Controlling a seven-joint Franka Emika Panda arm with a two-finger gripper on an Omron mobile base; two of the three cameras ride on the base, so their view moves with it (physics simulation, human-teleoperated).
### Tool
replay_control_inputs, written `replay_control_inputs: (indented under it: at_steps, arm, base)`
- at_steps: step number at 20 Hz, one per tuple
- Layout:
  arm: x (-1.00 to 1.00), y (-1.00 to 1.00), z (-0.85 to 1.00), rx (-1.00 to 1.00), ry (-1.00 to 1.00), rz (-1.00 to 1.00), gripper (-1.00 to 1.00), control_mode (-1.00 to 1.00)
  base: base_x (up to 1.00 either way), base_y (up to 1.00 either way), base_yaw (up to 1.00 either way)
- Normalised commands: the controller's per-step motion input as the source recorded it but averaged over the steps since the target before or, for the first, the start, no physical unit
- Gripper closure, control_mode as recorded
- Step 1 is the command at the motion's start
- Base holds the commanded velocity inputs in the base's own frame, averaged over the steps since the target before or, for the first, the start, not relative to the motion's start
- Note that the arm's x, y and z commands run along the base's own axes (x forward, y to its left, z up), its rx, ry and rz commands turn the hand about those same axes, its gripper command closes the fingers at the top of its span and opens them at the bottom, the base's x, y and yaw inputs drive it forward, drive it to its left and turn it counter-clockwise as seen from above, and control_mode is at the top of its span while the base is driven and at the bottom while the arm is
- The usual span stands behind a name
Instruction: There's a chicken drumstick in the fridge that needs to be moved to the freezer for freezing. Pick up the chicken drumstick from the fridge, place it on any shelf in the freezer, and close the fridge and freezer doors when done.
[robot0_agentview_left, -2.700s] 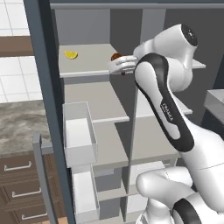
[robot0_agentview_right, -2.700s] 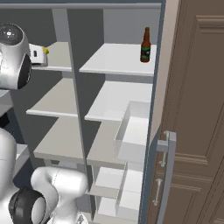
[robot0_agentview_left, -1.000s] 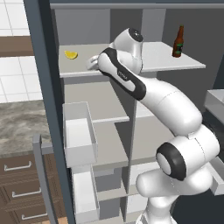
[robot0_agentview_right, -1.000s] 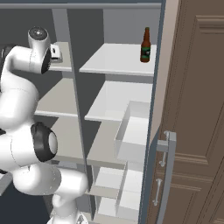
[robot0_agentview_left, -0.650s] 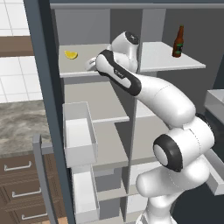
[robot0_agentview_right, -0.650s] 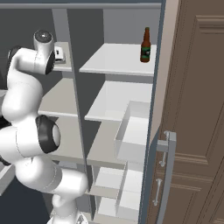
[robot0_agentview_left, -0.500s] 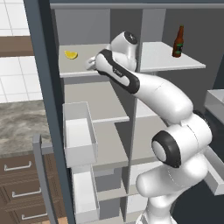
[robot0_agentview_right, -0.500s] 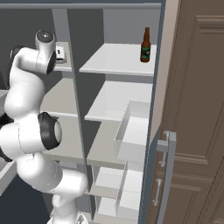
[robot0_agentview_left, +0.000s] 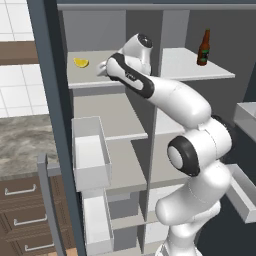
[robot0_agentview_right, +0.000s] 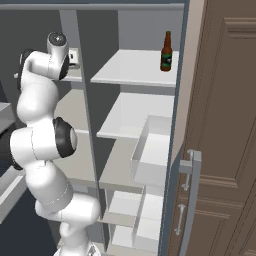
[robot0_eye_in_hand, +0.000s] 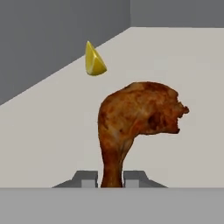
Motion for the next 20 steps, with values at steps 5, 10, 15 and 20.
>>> replay_control_inputs:
  at_steps: [5,10,15,20]
  arm:
    - [0.06,0.03,-0.04,0.00,0.00,0.00,-1.00,-1.00]
    - [-0.05,0.00,0.00,0.00,0.00,0.00,-1.00,-1.00]
    - [-0.38,0.00,-0.02,0.00,0.00,0.00,-1.00,-1.00]
    - [-0.81,0.00,-0.09,0.00,0.00,0.00,-1.00,-1.00]
  base:
    - [0.00,0.00,0.00]
    - [0.00,0.00,0.00]
    - [0.00,0.00,0.00]
    - [0.00,0.00,0.00]
